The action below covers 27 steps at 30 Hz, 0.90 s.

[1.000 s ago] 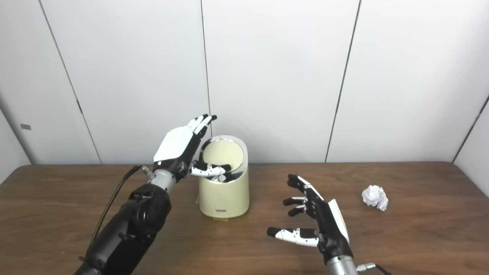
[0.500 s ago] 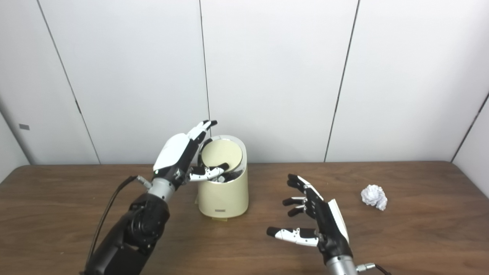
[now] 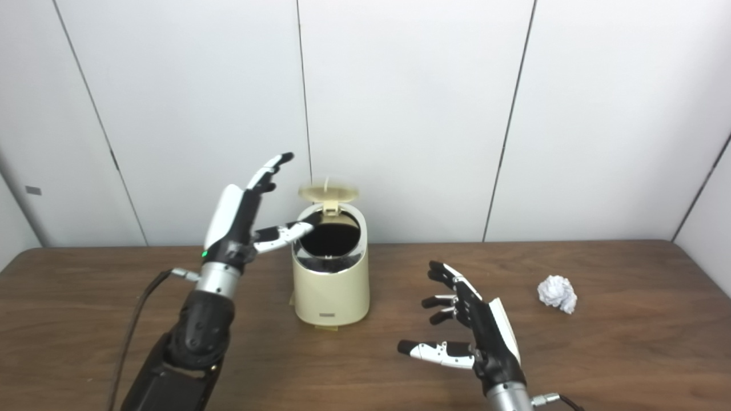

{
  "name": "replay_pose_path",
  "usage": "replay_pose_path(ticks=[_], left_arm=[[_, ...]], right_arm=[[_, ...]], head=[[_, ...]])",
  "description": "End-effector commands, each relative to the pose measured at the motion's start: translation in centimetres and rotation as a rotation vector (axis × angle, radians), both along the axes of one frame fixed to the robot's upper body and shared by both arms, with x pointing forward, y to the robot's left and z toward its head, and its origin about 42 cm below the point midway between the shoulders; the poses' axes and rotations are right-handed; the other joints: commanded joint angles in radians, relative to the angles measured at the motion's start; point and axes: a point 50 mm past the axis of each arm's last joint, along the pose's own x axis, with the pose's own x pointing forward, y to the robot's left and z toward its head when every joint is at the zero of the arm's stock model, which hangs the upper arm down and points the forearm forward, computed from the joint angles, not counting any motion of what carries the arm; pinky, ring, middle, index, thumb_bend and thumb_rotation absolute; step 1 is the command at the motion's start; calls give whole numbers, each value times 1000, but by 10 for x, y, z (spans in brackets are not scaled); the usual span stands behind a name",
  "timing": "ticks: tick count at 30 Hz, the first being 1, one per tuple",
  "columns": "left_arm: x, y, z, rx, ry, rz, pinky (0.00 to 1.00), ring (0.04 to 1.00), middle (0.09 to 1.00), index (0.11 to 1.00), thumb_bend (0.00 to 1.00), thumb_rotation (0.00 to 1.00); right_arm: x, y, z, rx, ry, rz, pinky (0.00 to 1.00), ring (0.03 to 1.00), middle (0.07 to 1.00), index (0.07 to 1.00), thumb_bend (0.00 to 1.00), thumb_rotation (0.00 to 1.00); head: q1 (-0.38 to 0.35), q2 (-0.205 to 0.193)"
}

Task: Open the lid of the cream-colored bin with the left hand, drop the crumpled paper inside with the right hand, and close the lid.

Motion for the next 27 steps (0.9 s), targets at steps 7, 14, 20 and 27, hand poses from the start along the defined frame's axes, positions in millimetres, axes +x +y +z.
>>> replay_pose_path(ticks=[7,14,20,27], left_arm=[[-41,36,-9,-166,12,-42,770,900,927,944,671,294],[-66,47,-42,-226,43,-21,805,834,879,933,709,319],[-76,49,-79,-268,111,-26,736,800,851,931,735,301],[-72,47,-98,-262,191,-41,577,684,742,864,725,211]], right_arm=[[8,-2,20,26,-92,7,511,647,840,838,754,60],[7,-5,20,30,-89,-1,508,654,838,834,753,25],[6,-6,19,35,-87,0,525,654,844,838,762,49],[9,-14,18,21,-95,-12,516,650,834,835,761,53]], head=[[3,5],[7,8],[3,9],[-47,-8]])
